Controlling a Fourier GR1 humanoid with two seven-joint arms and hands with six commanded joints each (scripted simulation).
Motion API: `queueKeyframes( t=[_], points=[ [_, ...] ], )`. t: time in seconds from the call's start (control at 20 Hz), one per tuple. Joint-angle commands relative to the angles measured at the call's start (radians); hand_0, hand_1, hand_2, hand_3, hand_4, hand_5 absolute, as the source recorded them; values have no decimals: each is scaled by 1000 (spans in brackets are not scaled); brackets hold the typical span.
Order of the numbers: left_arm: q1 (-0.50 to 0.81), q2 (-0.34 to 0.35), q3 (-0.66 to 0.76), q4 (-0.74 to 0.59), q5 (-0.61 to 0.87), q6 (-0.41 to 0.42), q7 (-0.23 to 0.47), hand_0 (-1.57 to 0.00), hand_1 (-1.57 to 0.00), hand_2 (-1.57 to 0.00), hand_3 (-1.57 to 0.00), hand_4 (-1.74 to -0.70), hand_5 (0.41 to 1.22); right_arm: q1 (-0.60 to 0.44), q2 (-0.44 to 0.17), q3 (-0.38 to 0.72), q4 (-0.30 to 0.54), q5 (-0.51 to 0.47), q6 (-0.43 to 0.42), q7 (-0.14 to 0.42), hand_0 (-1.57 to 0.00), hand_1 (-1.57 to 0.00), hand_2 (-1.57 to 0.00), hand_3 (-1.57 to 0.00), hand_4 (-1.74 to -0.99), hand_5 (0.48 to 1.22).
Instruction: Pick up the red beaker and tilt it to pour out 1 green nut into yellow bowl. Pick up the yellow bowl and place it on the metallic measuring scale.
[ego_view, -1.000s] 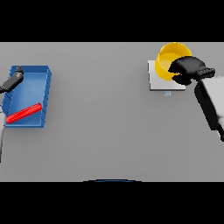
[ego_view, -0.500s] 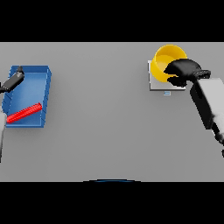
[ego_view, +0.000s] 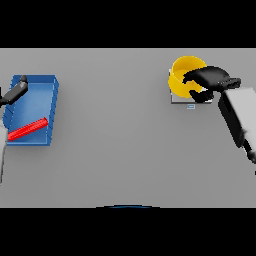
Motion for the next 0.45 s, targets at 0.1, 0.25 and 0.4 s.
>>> queueKeyframes(
  t=[0.1,0.25,0.4],
  points=[
    [-4,-1,1,3,4,-2,-7,1,1,1,1,-726,665,2,3,-3,16,1,-18,-8,-84,-75,-99,-296,-1530,809],
    [-5,2,0,7,-3,3,-6,1,1,1,1,-722,664,-20,7,-14,47,-4,-4,11,-43,-38,-50,-219,-1509,774],
    [-7,-4,0,12,1,4,-9,1,1,1,1,-726,665,-11,5,-17,56,-6,0,12,-21,-19,-25,-146,-1478,738]
  ],
)
